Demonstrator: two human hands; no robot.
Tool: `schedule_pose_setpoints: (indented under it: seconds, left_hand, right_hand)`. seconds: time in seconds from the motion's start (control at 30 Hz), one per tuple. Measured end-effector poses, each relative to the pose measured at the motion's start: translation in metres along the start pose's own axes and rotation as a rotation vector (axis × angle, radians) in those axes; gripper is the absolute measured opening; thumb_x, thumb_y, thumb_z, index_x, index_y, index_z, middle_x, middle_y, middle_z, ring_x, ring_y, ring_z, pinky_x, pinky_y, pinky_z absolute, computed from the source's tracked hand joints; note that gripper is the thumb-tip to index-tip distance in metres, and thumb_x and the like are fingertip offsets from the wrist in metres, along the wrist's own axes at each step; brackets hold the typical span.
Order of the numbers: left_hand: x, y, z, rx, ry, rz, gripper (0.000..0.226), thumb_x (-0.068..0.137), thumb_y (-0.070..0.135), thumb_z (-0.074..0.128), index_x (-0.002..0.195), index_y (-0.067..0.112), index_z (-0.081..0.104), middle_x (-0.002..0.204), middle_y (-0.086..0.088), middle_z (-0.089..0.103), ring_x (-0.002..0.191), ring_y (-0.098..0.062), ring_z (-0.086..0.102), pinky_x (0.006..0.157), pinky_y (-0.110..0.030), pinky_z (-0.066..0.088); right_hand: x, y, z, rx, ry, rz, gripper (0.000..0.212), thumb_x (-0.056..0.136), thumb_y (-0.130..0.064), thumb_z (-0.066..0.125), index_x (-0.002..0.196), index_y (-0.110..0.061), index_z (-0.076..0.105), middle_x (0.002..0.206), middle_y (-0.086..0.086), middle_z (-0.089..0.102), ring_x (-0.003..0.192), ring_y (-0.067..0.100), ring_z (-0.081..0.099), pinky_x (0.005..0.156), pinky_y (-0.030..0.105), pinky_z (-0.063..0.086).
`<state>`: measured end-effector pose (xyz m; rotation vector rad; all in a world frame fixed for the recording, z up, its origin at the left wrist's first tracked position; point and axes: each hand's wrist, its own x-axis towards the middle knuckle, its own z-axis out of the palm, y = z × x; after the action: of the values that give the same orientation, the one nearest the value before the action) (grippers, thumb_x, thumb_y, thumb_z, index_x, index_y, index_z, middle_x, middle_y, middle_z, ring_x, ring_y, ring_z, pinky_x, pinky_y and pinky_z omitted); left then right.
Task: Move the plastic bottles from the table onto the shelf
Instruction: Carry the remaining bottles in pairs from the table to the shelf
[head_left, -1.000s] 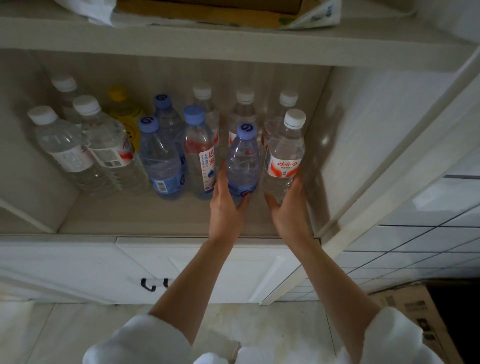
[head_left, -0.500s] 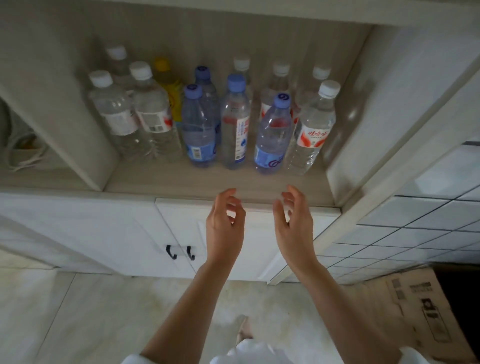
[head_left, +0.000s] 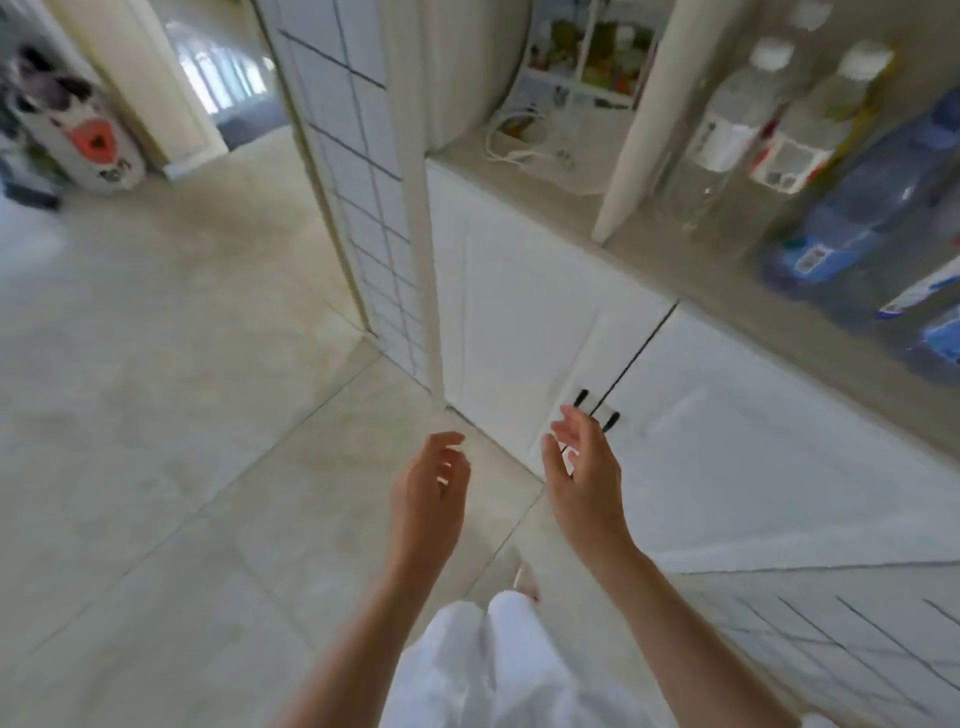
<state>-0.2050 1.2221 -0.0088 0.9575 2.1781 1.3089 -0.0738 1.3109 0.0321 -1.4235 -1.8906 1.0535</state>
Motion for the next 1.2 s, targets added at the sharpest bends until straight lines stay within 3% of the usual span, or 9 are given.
schedule_pose_setpoints:
  seconds: [0.23, 0.3, 0.33, 0.43, 0.57, 0.7, 0.9, 1.03, 1.2]
  left_hand:
    - [-0.052, -0.058, -0.102, 0.058, 0.38, -0.277, 0.013, 0.093, 0.012, 0.058, 0.097, 0.021, 0.067, 0.073, 0.003, 0.07, 0.067, -0.012, 0.069, 0.064, -0.04, 0.058]
    - [-0.077, -0.073, -0.13, 0.056, 0.518, -0.379, 0.013, 0.094, 0.011, 0.057, 0.097, 0.02, 0.066, 0.074, 0.001, 0.071, 0.067, -0.014, 0.07, 0.065, -0.042, 0.058]
    - [-0.082, -0.074, -0.134, 0.07, 0.509, -0.398, 0.013, 0.094, 0.012, 0.057, 0.098, 0.02, 0.066, 0.074, 0.001, 0.071, 0.067, -0.014, 0.07, 0.065, -0.041, 0.058]
    - [-0.13, -0.09, -0.161, 0.092, 0.703, -0.595, 0.013, 0.095, 0.015, 0.056, 0.101, 0.02, 0.065, 0.075, 0.001, 0.072, 0.069, -0.013, 0.07, 0.067, -0.04, 0.058]
    - [-0.189, -0.104, -0.171, 0.071, 0.873, -0.814, 0.013, 0.096, 0.018, 0.054, 0.104, 0.02, 0.064, 0.079, 0.001, 0.073, 0.075, -0.015, 0.07, 0.071, -0.041, 0.058]
    - [-0.247, -0.106, -0.173, 0.031, 1.015, -0.991, 0.014, 0.096, 0.025, 0.053, 0.105, 0.025, 0.064, 0.084, 0.005, 0.073, 0.078, -0.011, 0.069, 0.074, -0.037, 0.058]
    - [-0.35, -0.111, -0.174, -0.047, 1.186, -1.213, 0.007, 0.094, 0.032, 0.056, 0.094, 0.034, 0.063, 0.081, 0.014, 0.071, 0.077, -0.003, 0.067, 0.071, -0.035, 0.058]
    - [-0.426, -0.118, -0.184, -0.053, 1.233, -1.319, 0.007, 0.094, 0.034, 0.055, 0.095, 0.035, 0.062, 0.082, 0.014, 0.072, 0.078, -0.003, 0.067, 0.071, -0.033, 0.057]
    - [-0.511, -0.13, -0.204, -0.054, 1.3, -1.405, 0.008, 0.094, 0.036, 0.056, 0.099, 0.035, 0.062, 0.086, 0.015, 0.07, 0.079, -0.006, 0.067, 0.071, -0.03, 0.055]
  right_hand:
    - [-0.029, -0.044, 0.097, -0.051, -0.487, -0.219, 0.034, 0.093, -0.014, 0.055, 0.127, -0.009, 0.052, 0.109, 0.001, 0.062, 0.105, 0.014, 0.06, 0.095, 0.032, 0.049]
    - [-0.044, -0.058, 0.131, -0.09, -0.669, -0.304, 0.035, 0.093, -0.013, 0.056, 0.127, -0.01, 0.052, 0.107, 0.001, 0.062, 0.102, 0.015, 0.061, 0.091, 0.029, 0.049]
    - [-0.045, -0.058, 0.135, -0.107, -0.704, -0.325, 0.035, 0.092, -0.013, 0.056, 0.127, -0.01, 0.052, 0.107, 0.001, 0.062, 0.102, 0.016, 0.061, 0.089, 0.026, 0.047]
    - [-0.069, -0.08, 0.18, -0.218, -1.046, -0.506, 0.037, 0.093, -0.016, 0.056, 0.128, -0.01, 0.05, 0.109, 0.002, 0.062, 0.105, 0.017, 0.06, 0.088, 0.023, 0.044]
    - [-0.103, -0.107, 0.227, -0.283, -1.306, -0.722, 0.043, 0.094, -0.02, 0.055, 0.134, -0.01, 0.044, 0.116, 0.005, 0.061, 0.11, 0.016, 0.056, 0.089, 0.017, 0.036]
    - [-0.152, -0.122, 0.261, -0.322, -1.438, -0.845, 0.041, 0.094, -0.021, 0.055, 0.134, -0.013, 0.045, 0.117, 0.003, 0.061, 0.113, 0.017, 0.055, 0.095, 0.023, 0.036]
    - [-0.27, -0.119, 0.285, -0.347, -1.667, -1.029, 0.037, 0.095, -0.023, 0.054, 0.13, -0.013, 0.049, 0.116, 0.003, 0.063, 0.111, 0.017, 0.058, 0.091, 0.023, 0.039]
    - [-0.361, -0.112, 0.289, -0.366, -1.808, -1.105, 0.037, 0.095, -0.027, 0.053, 0.13, -0.016, 0.047, 0.117, 0.001, 0.062, 0.111, 0.016, 0.057, 0.097, 0.029, 0.043]
    - [-0.46, -0.106, 0.291, -0.406, -1.918, -1.185, 0.037, 0.095, -0.027, 0.054, 0.13, -0.015, 0.047, 0.116, 0.002, 0.062, 0.109, 0.017, 0.057, 0.092, 0.025, 0.041]
